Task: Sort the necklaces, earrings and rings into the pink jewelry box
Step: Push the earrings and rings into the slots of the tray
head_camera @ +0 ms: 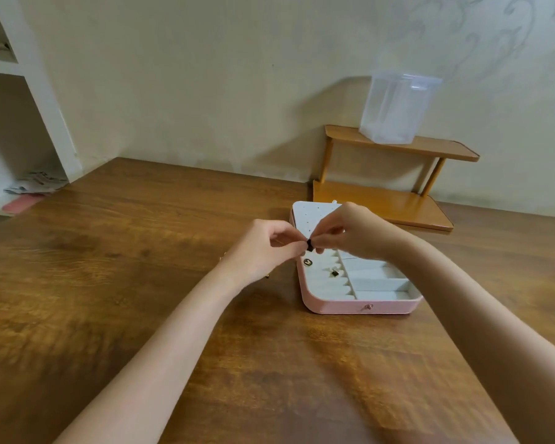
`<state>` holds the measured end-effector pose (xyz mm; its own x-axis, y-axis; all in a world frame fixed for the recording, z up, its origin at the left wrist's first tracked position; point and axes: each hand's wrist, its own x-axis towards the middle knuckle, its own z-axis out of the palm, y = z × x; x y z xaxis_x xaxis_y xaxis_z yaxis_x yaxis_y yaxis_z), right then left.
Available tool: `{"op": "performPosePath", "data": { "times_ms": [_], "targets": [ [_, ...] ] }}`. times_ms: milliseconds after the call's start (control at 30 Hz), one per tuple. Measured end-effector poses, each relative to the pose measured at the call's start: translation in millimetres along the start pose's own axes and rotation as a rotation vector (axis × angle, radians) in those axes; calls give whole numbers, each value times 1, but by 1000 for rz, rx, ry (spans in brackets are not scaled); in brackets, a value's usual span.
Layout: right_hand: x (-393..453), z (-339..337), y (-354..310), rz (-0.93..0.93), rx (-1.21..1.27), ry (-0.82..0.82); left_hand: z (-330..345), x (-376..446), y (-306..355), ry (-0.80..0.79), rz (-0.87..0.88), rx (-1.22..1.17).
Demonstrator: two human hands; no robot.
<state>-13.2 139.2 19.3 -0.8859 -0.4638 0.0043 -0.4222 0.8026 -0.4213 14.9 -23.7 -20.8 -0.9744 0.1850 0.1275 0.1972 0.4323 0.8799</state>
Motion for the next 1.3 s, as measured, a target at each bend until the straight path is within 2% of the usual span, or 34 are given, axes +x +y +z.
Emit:
{"op": "performPosePath", "data": {
  "times_ms": [100,267,367,533,833,1300],
  "targets": [
    [-5,6,4,30,77,26,10,1,-2,23,-17,47],
    [-7,15,8,63,114,47,13,2,-6,-52,-67,118],
    [-5,14,9,120,114,-2,10,3,-9,7,-28,156],
    [-1,23,6,173,93,-62,17,3,-16,34,59,377],
    [2,27,7,214,90,-69,22,6,-17,58,49,371],
    [10,26,1,232,-85,-26,26,9,-17,29,-37,302]
  ]
}}
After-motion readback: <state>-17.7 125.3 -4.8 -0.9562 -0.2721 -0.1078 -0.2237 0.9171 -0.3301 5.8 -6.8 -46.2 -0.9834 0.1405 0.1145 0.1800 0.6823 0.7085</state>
